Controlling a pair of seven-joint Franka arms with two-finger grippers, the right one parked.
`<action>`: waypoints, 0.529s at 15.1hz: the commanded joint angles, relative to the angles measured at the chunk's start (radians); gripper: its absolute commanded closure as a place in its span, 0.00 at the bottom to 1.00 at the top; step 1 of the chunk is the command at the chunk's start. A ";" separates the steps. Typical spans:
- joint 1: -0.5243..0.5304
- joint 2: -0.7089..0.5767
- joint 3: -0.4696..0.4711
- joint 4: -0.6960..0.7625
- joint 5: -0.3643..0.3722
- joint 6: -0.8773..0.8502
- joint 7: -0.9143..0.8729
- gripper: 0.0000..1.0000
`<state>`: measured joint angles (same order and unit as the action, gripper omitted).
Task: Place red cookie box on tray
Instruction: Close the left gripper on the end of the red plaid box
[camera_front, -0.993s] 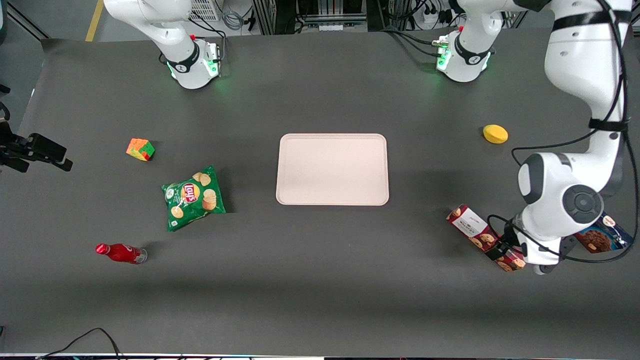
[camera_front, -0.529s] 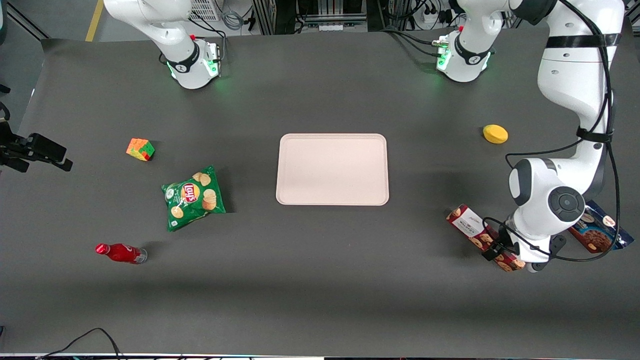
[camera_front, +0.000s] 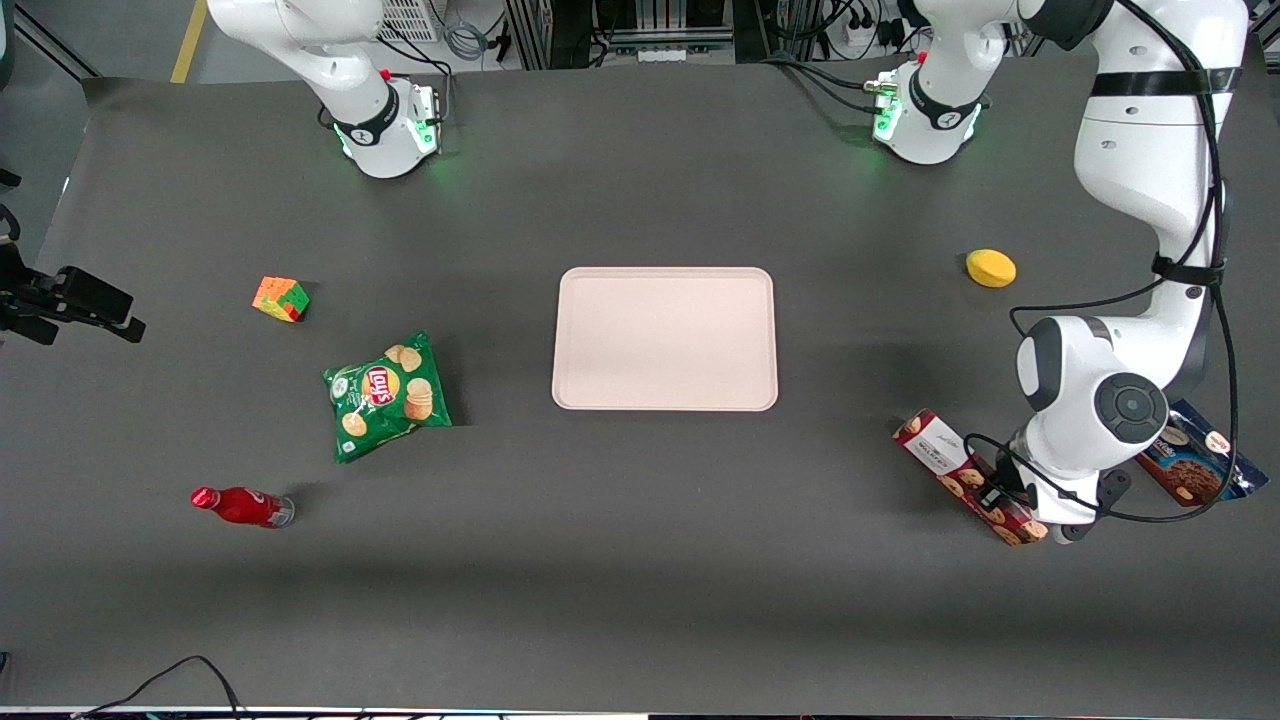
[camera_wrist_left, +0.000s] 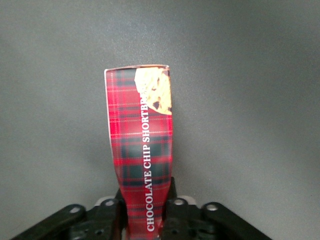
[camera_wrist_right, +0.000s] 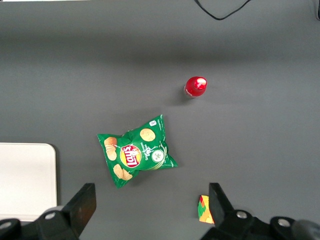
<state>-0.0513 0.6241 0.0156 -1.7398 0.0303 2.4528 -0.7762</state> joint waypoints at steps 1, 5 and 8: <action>-0.013 -0.011 0.007 -0.009 0.013 0.005 0.011 1.00; -0.015 -0.052 0.006 0.014 0.007 -0.072 0.116 1.00; -0.033 -0.098 -0.002 0.127 -0.015 -0.301 0.192 1.00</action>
<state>-0.0574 0.5977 0.0103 -1.6960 0.0312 2.3475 -0.6571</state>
